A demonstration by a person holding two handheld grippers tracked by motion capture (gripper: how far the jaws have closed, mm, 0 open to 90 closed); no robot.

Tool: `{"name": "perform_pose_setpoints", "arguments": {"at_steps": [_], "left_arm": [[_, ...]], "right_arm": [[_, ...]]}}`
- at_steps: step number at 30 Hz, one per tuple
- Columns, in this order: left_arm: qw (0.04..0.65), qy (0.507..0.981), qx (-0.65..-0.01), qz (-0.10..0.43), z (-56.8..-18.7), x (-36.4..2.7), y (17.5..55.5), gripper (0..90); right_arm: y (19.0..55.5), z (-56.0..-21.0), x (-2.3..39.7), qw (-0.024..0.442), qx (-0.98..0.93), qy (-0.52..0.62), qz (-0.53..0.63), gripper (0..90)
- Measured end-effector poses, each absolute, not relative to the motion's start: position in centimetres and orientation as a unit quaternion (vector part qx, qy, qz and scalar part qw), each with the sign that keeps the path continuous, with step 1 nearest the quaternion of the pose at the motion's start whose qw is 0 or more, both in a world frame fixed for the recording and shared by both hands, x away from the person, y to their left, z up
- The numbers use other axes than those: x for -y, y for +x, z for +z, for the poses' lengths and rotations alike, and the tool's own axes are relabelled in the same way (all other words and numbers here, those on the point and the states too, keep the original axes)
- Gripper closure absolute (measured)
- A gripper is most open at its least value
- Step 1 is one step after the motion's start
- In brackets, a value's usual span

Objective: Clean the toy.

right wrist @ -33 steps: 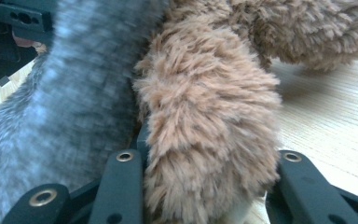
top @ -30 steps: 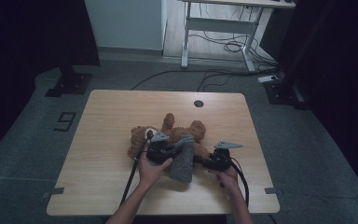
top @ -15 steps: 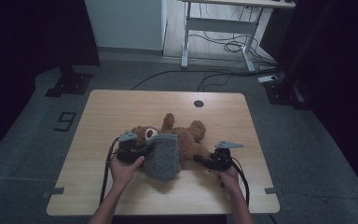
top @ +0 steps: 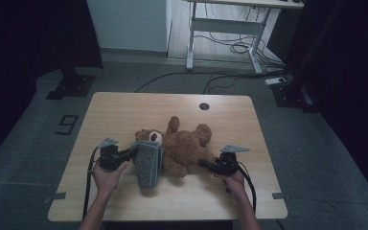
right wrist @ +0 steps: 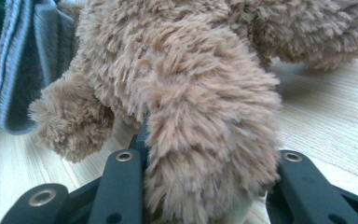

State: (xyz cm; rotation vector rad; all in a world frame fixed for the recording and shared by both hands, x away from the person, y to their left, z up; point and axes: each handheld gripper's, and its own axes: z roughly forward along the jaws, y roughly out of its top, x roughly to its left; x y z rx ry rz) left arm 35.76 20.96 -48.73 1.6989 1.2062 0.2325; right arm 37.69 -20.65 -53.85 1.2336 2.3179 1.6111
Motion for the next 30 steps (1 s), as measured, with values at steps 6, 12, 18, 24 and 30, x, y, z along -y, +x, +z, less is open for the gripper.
{"name": "perform_pose_setpoints", "arguments": {"at_steps": [6, 12, 18, 24, 30], "left_arm": [[0.503, 0.728, -0.454, 0.105, -45.8, -16.1, 37.1, 81.1], [0.494, 0.752, -0.425, 0.099, -44.2, -10.4, 39.5, 81.1], [0.484, 0.762, -0.423, 0.084, -45.0, -6.6, 40.8, 81.2], [0.455, 0.765, -0.446, 0.094, -46.1, -7.5, 41.6, 80.9], [0.450, 0.750, -0.472, 0.113, -46.0, -11.4, 41.3, 81.9]], "right_arm": [[37.7, -54.0, 20.6, 0.033, -0.748, 0.404, 0.526, 60.3], [37.7, -54.0, 20.6, 0.034, -0.748, 0.404, 0.526, 59.7], [37.8, -54.1, 20.7, 0.031, -0.746, 0.405, 0.528, 59.8], [37.7, -54.1, 20.7, 0.031, -0.748, 0.406, 0.524, 59.8], [37.8, -54.1, 20.7, 0.029, -0.750, 0.404, 0.523, 59.7]]}}
